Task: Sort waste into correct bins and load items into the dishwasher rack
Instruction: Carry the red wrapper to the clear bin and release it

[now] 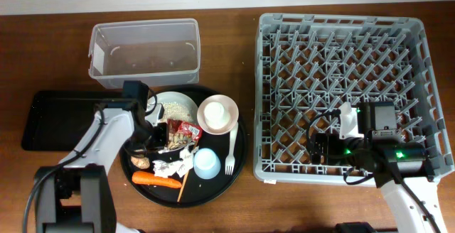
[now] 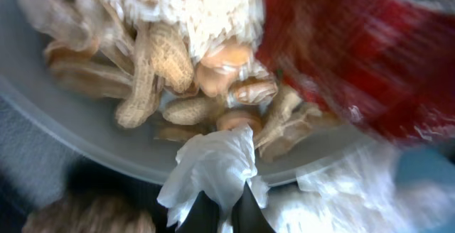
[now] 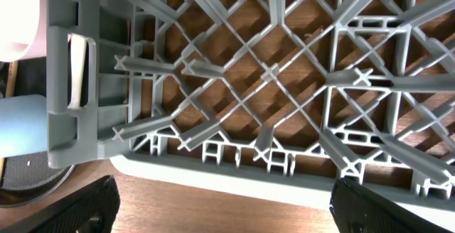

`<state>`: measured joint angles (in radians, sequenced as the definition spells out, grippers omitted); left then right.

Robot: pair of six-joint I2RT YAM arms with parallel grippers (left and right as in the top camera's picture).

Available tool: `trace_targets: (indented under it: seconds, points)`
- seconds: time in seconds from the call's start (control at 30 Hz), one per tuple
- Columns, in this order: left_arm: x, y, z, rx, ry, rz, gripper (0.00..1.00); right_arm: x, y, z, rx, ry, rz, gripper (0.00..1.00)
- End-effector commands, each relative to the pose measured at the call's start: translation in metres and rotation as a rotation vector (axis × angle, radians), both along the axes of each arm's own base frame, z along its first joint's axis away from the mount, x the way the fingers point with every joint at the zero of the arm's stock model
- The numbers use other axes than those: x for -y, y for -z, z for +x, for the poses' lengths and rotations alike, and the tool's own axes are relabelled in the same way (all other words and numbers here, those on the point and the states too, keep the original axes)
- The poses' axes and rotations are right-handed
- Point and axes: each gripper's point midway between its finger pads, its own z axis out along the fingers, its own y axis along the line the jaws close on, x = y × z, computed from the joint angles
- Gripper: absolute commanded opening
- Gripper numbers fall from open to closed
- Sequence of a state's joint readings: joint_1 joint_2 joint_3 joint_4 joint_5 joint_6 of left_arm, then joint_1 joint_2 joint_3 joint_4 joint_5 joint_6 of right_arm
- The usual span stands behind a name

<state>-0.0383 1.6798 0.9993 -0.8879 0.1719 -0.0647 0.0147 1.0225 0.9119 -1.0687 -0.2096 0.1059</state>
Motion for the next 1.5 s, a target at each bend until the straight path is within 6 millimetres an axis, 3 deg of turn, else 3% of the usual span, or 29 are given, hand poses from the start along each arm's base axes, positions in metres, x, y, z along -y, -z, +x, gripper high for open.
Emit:
trace_targets:
  seconds: [0.0,0.1,0.13,0.17,0.23,0.3,0.33,0.37,0.43,0.47,0.5,0.53,0.57,0.6,0.67,0.73,0.87,1.07,1.17,1.33,1.4,1.47]
  points:
    - [0.004,-0.064,0.044,0.129,0.008,-0.013,0.01,-0.003,-0.007,0.003,0.016,-0.005,0.012,0.98]
    - [0.005,-0.111,0.083,0.290,0.009,-0.018,0.01,-0.003,-0.007,0.004,0.023,-0.006,0.012,0.98]
    - [0.007,-0.125,0.111,0.409,0.009,-0.023,0.01,-0.003,-0.008,0.005,0.027,-0.005,0.013,0.99]
    - [0.002,-0.138,0.150,0.571,0.000,0.004,0.01,-0.003,-0.008,0.005,0.026,-0.005,0.013,0.98]
    - [0.001,-0.145,0.192,0.719,-0.010,0.020,0.01,-0.003,-0.008,0.005,0.026,-0.005,0.013,0.98]
    - [0.002,-0.133,0.219,0.778,-0.012,0.017,0.01,-0.003,-0.007,0.005,0.026,-0.005,0.013,0.98]
    - [0.002,-0.120,0.231,0.787,-0.012,0.016,0.11,-0.003,-0.007,0.005,0.026,-0.005,0.013,0.98]
    - [0.002,-0.109,0.237,0.783,-0.012,0.017,0.35,-0.003,-0.007,0.005,0.026,-0.005,0.013,0.98]
    - [0.002,-0.099,0.244,0.786,-0.012,0.017,0.64,-0.003,-0.007,0.005,0.026,-0.005,0.013,0.98]
    - [0.003,-0.110,0.241,0.795,-0.012,0.016,0.77,-0.003,-0.007,0.005,0.026,-0.005,0.013,0.98]
    - [0.006,-0.125,0.216,0.741,-0.002,-0.004,0.96,-0.003,-0.007,0.005,0.026,-0.005,0.013,0.98]
    - [0.020,-0.136,0.161,0.590,0.032,-0.068,0.99,-0.003,-0.007,0.005,0.026,-0.005,0.013,0.99]
    - [0.033,-0.122,0.111,0.394,0.058,-0.103,0.99,-0.003,-0.007,0.005,0.026,-0.006,0.013,0.99]
    - [0.040,-0.107,0.078,0.249,0.075,-0.112,0.99,-0.003,-0.007,0.005,0.025,-0.006,0.013,0.98]
    - [0.051,-0.082,0.048,0.141,0.107,-0.108,0.99,-0.003,-0.007,0.004,0.022,-0.005,0.013,0.98]
    - [0.065,-0.056,0.032,0.110,0.156,-0.108,0.99,-0.003,-0.007,0.004,0.020,-0.005,0.013,0.98]
    - [0.073,-0.023,0.033,0.167,0.185,-0.112,0.99,-0.003,-0.006,0.002,0.013,-0.006,0.013,0.98]
    - [0.057,-0.018,0.043,0.211,0.175,-0.011,0.96,-0.003,-0.006,0.002,0.011,-0.005,0.013,0.98]
    - [0.058,-0.019,0.047,0.227,0.175,-0.014,0.62,-0.003,-0.006,0.002,0.011,-0.005,0.013,0.98]
    - [0.058,-0.018,0.047,0.226,0.175,-0.014,0.20,-0.003,-0.006,0.002,0.011,-0.005,0.012,0.98]
    - [0.058,-0.018,0.047,0.226,0.175,-0.014,0.05,-0.003,-0.006,0.002,0.011,-0.005,0.013,0.98]
    - [0.058,-0.019,0.047,0.228,0.175,-0.014,0.01,-0.003,-0.006,0.002,0.011,-0.005,0.012,0.98]
